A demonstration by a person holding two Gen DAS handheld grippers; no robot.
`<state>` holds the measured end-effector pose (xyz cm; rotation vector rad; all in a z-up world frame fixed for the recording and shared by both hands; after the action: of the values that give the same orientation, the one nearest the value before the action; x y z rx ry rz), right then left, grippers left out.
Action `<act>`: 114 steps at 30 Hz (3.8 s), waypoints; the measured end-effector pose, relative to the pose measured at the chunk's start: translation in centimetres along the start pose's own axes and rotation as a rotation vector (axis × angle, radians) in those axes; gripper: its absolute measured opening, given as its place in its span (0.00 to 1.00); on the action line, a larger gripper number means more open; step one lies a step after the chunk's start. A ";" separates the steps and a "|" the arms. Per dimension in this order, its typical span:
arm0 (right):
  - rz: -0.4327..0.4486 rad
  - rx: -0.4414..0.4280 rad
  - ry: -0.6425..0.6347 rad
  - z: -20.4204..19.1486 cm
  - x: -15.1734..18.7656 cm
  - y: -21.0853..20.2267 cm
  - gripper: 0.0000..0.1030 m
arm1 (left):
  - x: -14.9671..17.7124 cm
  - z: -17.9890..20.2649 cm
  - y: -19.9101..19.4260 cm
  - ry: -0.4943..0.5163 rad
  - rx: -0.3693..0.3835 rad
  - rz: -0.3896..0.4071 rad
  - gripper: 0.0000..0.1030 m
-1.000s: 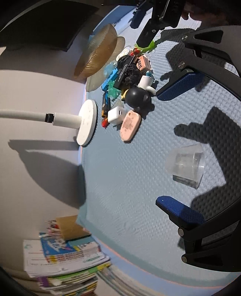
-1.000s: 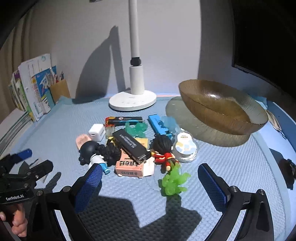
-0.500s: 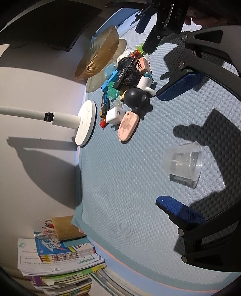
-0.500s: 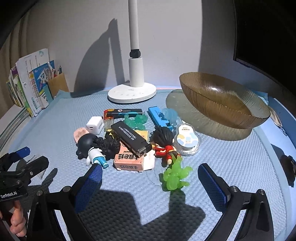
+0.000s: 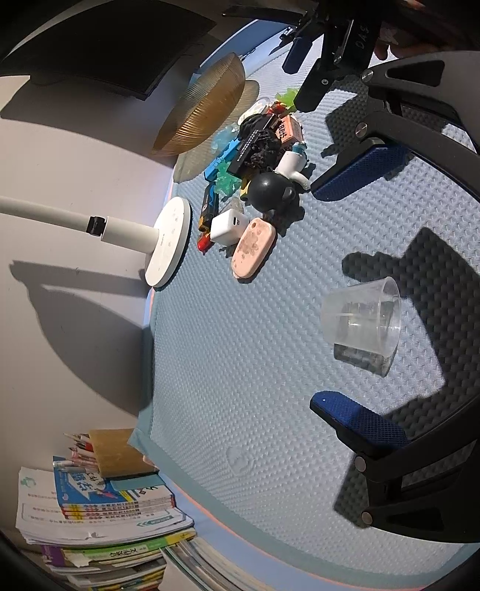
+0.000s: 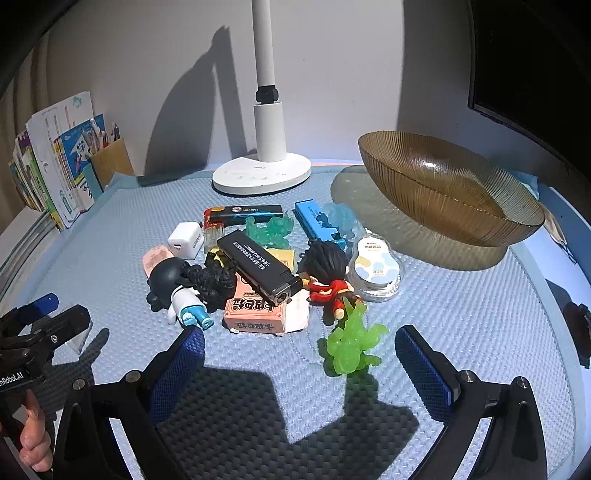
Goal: Organize rigid objects
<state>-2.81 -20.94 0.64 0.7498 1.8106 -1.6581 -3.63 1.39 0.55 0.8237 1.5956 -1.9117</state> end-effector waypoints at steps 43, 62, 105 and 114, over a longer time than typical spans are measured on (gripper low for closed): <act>0.001 0.001 -0.021 -0.4 0.0 -0.1 1.00 | 0.1 0.1 0.2 -0.007 -0.002 -0.008 0.99; 0.000 0.000 -0.021 -0.5 0.0 -0.1 1.00 | 0.1 0.3 0.3 -0.006 0.000 -0.011 0.99; -0.107 -0.175 -0.145 -0.9 -4.0 1.5 0.39 | 1.1 -0.6 0.4 0.044 0.112 -0.167 0.35; -0.173 -0.204 -0.297 -1.7 -5.1 5.6 0.29 | 0.9 -0.5 1.1 0.035 0.130 -0.166 0.35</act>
<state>4.69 -18.94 0.71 0.2492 1.8321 -1.5636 -3.39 1.73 -0.96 0.8030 1.6177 -2.1479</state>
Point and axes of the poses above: each gripper's, at about its wrist camera, not at the fingertips, and y roughly the way its jaws point, z to its right, x to its underside, the point moved 3 cm from there along y, roughly the way its jaws point, and after that the axes turned 3 degrees about y, right-handed, at the moved point
